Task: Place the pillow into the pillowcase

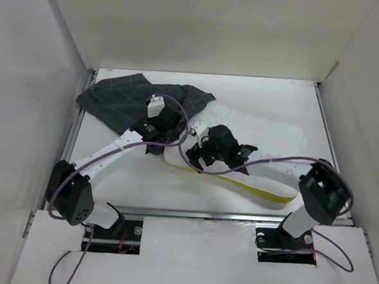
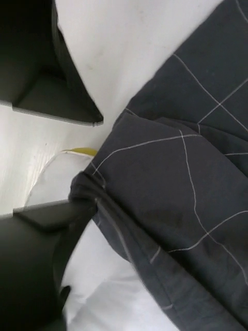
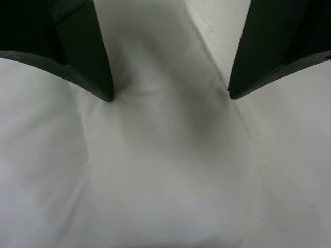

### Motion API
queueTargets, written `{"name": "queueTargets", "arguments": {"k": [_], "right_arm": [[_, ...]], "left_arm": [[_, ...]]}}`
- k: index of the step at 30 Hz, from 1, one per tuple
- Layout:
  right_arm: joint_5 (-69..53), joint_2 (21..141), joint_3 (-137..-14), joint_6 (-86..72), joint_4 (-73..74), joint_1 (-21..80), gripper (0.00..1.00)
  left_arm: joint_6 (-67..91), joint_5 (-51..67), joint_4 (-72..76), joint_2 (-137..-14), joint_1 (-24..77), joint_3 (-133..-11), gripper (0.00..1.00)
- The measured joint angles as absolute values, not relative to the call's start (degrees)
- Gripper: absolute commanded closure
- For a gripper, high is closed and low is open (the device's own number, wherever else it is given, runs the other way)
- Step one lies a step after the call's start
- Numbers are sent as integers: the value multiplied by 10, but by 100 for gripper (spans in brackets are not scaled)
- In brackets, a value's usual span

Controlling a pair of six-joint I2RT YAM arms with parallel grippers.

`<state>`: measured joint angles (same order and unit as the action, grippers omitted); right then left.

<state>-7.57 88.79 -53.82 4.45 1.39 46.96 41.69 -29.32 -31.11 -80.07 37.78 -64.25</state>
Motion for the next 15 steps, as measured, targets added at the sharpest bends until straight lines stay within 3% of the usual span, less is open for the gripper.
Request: {"name": "queueTargets", "arguments": {"k": [1, 2, 3, 4, 8, 15], "right_arm": [[-69, 912, -549, 50, 14, 470, 21], [-59, 935, -563, 53, 14, 470, 57], [-46, 955, -576, 57, 15, 470, 100], [-26, 967, -587, 54, 12, 470, 100], [4, 969, -602, 28, 1, 460, 100], [-60, 934, -608, -28, 16, 383, 100]], "left_arm": [[417, -293, -305, -809, 377, -642, 61], [414, -291, -299, -818, 377, -642, 72], [414, -290, -295, -827, 376, -642, 95], [407, -289, -292, -835, 376, -642, 100], [412, -297, -292, -846, 374, -642, 100], [415, -312, -296, -840, 375, -642, 100]]}}
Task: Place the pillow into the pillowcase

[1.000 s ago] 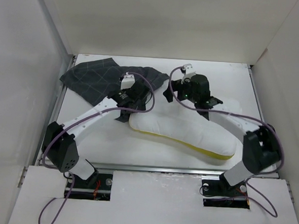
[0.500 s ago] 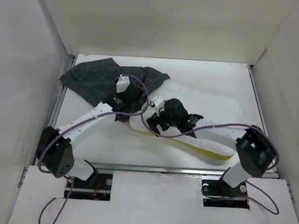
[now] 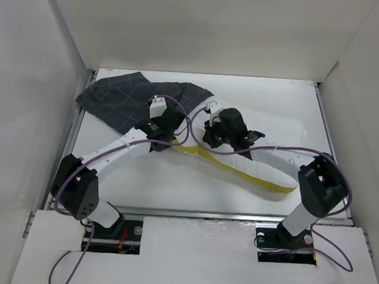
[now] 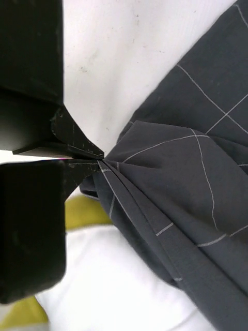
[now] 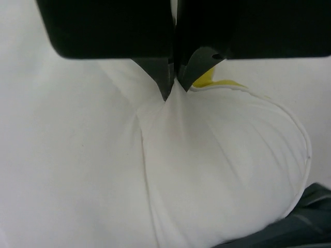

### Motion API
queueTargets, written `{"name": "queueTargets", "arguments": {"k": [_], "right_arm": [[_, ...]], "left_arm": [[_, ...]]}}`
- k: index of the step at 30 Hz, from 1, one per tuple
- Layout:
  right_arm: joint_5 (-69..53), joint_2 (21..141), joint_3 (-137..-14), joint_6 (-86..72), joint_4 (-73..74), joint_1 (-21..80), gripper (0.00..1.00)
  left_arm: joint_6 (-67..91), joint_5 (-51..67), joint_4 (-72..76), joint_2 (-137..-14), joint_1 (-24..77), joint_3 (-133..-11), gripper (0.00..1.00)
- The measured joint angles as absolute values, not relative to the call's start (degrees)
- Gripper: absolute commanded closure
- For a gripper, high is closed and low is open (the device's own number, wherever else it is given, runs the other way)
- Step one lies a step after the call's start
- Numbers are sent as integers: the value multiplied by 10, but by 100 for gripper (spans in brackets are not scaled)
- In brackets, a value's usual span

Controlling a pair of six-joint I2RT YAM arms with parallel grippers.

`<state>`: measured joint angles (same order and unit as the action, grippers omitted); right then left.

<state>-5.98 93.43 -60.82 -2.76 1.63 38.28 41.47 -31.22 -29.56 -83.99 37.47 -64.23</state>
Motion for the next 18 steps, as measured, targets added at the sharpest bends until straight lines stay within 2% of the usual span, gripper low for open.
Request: {"name": "queueTargets", "arguments": {"k": [11, 18], "right_arm": [[-151, 955, -675, -107, 43, 293, 100], [-154, 998, -721, -164, 43, 304, 100]], "left_arm": [[414, -336, -363, -806, 416, -658, 100], [397, -334, -387, -807, 466, -691, 100]]}}
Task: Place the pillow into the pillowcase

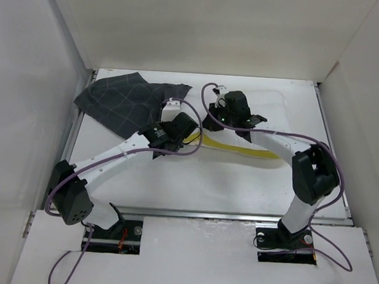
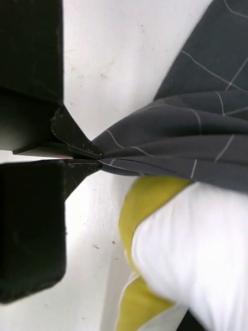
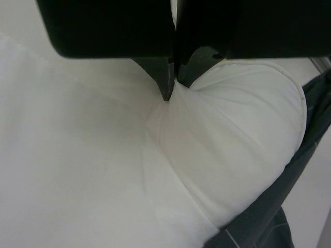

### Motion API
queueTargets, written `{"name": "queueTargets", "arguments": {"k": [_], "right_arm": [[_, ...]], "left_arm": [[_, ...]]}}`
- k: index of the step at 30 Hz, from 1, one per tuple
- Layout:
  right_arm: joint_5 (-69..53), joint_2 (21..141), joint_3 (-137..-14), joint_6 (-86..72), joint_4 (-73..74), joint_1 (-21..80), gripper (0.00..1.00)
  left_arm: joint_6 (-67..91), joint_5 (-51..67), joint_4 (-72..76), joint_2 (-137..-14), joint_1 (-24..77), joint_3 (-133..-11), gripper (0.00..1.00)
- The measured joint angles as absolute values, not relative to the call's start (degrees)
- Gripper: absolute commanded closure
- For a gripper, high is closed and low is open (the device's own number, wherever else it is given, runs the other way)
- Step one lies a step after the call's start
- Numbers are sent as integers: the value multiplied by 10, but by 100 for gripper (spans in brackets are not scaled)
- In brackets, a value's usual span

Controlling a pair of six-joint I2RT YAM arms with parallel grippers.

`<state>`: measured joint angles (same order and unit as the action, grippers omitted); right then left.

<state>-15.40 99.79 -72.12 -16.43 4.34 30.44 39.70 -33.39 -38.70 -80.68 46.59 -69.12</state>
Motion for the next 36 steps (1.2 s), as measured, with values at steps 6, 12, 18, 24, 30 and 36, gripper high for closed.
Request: {"name": "queueTargets", "arguments": {"k": [6, 12, 18, 24, 30, 36], "right_arm": [[-152, 1017, -735, -234, 35, 309, 100], [-152, 1022, -747, -296, 23, 307, 100], [-166, 1035, -766, -327, 22, 295, 100], [-173, 1048, -777, -338, 21, 289, 100], [-114, 1060, -780, -336, 20, 321, 100], [39, 1065, -756, -347, -9, 431, 100]], "left_arm": [[389, -346, -418, -811, 477, -706, 100], [370, -346, -426, -813, 489, -717, 100], [360, -346, -438, -797, 491, -717, 100], [356, -343, -448, -781, 491, -717, 100], [341, -328, -450, -783, 491, -723, 100], [316, -296, -444, -823, 491, -821, 93]]}}
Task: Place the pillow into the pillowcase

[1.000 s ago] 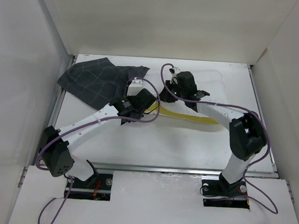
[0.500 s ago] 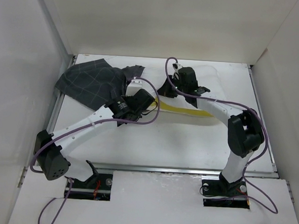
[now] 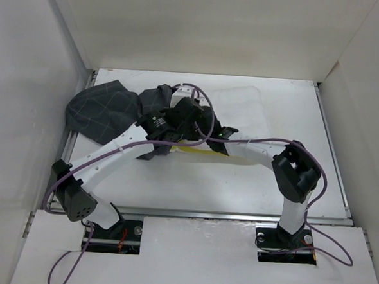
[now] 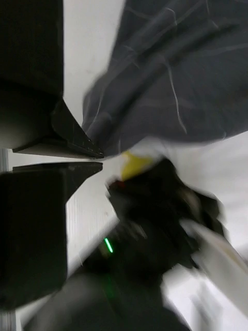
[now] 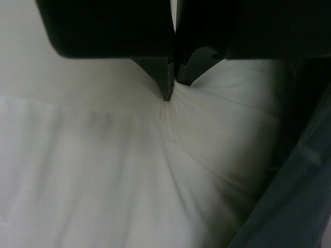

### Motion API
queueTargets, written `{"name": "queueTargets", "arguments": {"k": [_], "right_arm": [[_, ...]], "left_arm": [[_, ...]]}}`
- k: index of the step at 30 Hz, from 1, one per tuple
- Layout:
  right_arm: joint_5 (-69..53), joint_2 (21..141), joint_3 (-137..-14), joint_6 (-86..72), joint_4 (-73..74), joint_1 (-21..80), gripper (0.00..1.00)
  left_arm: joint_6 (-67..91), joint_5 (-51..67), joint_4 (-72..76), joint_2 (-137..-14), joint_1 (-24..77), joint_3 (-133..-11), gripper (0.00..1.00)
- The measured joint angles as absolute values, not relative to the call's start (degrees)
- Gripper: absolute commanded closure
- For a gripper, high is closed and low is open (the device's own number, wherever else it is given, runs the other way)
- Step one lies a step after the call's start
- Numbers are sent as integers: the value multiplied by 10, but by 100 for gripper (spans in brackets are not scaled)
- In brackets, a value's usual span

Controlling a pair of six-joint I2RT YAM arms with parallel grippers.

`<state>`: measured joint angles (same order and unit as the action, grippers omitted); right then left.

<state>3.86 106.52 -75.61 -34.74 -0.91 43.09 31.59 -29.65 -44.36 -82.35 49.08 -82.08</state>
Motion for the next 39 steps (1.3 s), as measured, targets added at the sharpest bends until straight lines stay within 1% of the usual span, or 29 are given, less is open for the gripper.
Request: {"name": "queueTargets", "arguments": {"k": [1, 2, 3, 4, 5, 6, 7, 8, 9, 10, 12, 16, 18, 20, 22, 23, 24, 26, 27, 28, 30, 31, 33, 35, 37, 38, 39], "right_arm": [[55, 1070, -750, -359, -18, 446, 99], [66, 1075, -745, -371, -26, 459, 95], [72, 1082, -739, -380, -36, 468, 90], [77, 1086, -732, -390, -44, 469, 79], [83, 1090, -727, -399, -50, 468, 73], [86, 1091, -723, -406, -54, 467, 64], [87, 1091, -715, -408, -63, 464, 54], [86, 1087, -704, -410, -76, 460, 39], [83, 1080, -690, -410, -88, 457, 34], [76, 1069, -674, -410, -100, 453, 31], [48, 1040, -641, -408, -122, 442, 28], [-15, 981, -598, -367, -142, 393, 26], [-38, 962, -588, -329, -146, 364, 22], [-62, 953, -587, -280, -150, 340, 20], [-81, 948, -588, -231, -150, 311, 11], [-85, 948, -589, -203, -148, 303, 10], [-86, 950, -595, -167, -140, 297, 10], [-85, 959, -617, -112, -121, 293, 5], [-84, 968, -634, -81, -119, 293, 0], [-84, 979, -651, -55, -119, 293, 0], [-84, 1007, -690, -11, -114, 294, 0], [-84, 1026, -713, 4, -109, 294, 0], [-84, 1066, -756, 24, -99, 294, 0], [-81, 1109, -797, 29, -86, 294, 3], [-79, 1146, -820, 24, -74, 294, 10], [-80, 1159, -823, 18, -70, 294, 15], [-82, 1172, -823, 11, -68, 294, 30]], "left_arm": [[313, -289, -441, -831, 491, -838, 86], [310, -284, -435, -837, 491, -850, 71], [307, -288, -433, -841, 493, -857, 66], [308, -292, -446, -842, 492, -860, 60], [310, -294, -453, -843, 490, -860, 48], [309, -296, -456, -844, 488, -860, 42], [316, -301, -463, -846, 484, -860, 38], [319, -298, -464, -848, 482, -860, 36], [325, -300, -464, -850, 479, -860, 34], [331, -301, -465, -852, 474, -860, 30], [340, -305, -468, -853, 463, -860, 25], [342, -316, -459, -864, 411, -861, 21], [329, -317, -452, -888, 385, -875, 18], [317, -316, -444, -932, 365, -905, 16], [300, -315, -433, -990, 351, -948, 17], [293, -314, -430, -1019, 345, -971, 18], [285, -312, -429, -1053, 339, -999, 20], [270, -307, -422, -1117, 328, -1048, 20], [263, -304, -426, -1147, 323, -1072, 22], [256, -303, -429, -1181, 317, -1101, 25], [249, -301, -434, -1223, 308, -1135, 32], [245, -300, -438, -1244, 302, -1154, 45], [241, -303, -440, -1270, 290, -1176, 61], [237, -307, -446, -1280, 279, -1185, 74], [230, -306, -446, -1281, 273, -1189, 81], [227, -306, -446, -1281, 271, -1190, 84], [223, -304, -445, -1281, 269, -1192, 89]]}}
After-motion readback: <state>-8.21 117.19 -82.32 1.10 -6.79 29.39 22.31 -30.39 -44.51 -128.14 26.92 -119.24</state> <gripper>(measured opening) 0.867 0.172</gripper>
